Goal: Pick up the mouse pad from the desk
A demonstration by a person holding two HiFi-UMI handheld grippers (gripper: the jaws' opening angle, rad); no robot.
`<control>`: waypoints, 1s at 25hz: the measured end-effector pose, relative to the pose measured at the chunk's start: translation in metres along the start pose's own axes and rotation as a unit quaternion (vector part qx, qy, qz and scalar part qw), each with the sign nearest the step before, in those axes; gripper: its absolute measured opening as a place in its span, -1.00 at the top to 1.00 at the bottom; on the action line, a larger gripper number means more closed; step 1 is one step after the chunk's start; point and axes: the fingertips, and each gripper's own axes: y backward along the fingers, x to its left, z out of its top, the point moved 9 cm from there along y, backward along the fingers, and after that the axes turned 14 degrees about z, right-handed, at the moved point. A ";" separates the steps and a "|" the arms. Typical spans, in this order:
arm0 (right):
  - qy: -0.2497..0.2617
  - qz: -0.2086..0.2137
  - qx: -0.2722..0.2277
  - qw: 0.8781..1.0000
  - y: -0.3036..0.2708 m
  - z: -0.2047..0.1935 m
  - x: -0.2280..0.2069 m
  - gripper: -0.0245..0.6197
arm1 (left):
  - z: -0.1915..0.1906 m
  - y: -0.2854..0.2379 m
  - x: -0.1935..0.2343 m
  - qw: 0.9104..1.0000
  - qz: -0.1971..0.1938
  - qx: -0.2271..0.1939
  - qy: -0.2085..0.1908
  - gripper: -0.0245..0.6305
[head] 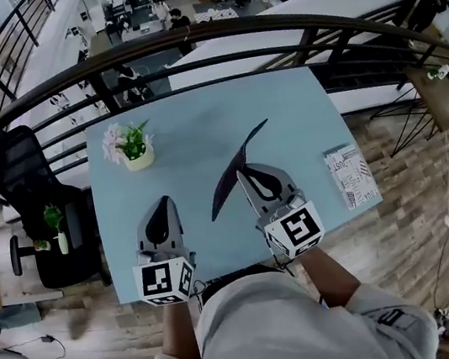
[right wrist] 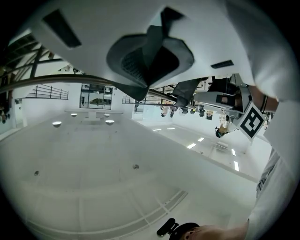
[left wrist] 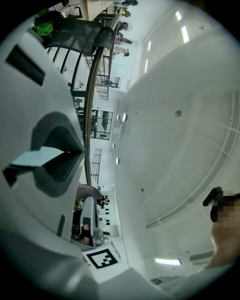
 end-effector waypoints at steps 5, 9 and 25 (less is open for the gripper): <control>-0.001 -0.004 -0.011 1.000 0.002 0.002 -0.003 0.88 | 0.004 -0.003 -0.006 1.000 -0.004 -0.004 0.004 0.89; -0.006 -0.009 -0.011 1.000 0.003 -0.004 -0.006 0.88 | 0.002 -0.006 -0.012 1.000 -0.008 -0.003 0.000 0.89; -0.010 -0.005 -0.013 1.000 0.004 -0.008 -0.011 0.88 | -0.003 -0.004 -0.013 1.000 0.003 0.004 -0.003 0.89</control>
